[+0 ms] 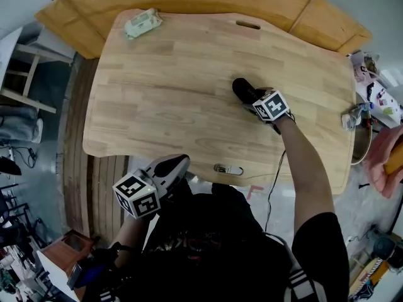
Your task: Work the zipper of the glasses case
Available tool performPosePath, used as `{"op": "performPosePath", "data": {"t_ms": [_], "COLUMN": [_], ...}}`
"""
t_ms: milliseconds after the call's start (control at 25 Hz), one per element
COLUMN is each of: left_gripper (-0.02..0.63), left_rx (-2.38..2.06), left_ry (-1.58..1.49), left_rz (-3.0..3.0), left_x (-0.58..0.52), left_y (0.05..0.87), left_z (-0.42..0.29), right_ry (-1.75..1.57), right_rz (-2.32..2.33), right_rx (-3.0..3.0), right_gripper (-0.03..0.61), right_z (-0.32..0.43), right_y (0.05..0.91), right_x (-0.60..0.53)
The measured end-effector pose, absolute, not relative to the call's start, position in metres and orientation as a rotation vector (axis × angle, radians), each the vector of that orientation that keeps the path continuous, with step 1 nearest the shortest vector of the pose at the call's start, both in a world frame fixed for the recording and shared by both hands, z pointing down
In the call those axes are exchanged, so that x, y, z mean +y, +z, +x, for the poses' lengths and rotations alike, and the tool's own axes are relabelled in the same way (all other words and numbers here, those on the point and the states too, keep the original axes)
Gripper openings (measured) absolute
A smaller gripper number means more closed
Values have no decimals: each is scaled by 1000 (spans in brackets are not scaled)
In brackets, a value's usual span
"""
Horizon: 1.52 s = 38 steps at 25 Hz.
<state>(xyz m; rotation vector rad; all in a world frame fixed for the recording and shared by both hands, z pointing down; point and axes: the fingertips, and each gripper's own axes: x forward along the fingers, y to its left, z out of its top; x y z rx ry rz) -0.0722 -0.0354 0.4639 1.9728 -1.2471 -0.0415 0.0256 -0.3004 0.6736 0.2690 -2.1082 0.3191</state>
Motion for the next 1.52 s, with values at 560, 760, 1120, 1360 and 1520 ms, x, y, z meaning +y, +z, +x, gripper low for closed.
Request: {"op": "performPosePath", "data": {"t_ms": [560, 760, 1120, 1360, 1520], "left_gripper": [149, 282, 356, 360, 360], "left_rx": [-1098, -1053, -846, -734, -685], "left_ry": [-120, -213, -374, -355, -352], "left_rz": [2173, 2242, 2387, 2448, 2472], "left_x": [-69, -90, -108, -96, -90], "left_y": [430, 404, 344, 334, 328], "left_z": [-60, -59, -43, -34, -31], "right_ry": [803, 751, 767, 820, 836], "right_rz": [43, -102, -292, -372, -409], "right_rx": [-2750, -2838, -2908, -2916, -2912], "right_gripper": [345, 345, 345, 345, 345], "right_z": [-13, -24, -39, -45, -46], "right_y": [476, 426, 382, 371, 366], "right_x": [-202, -149, -78, -57, -49]}}
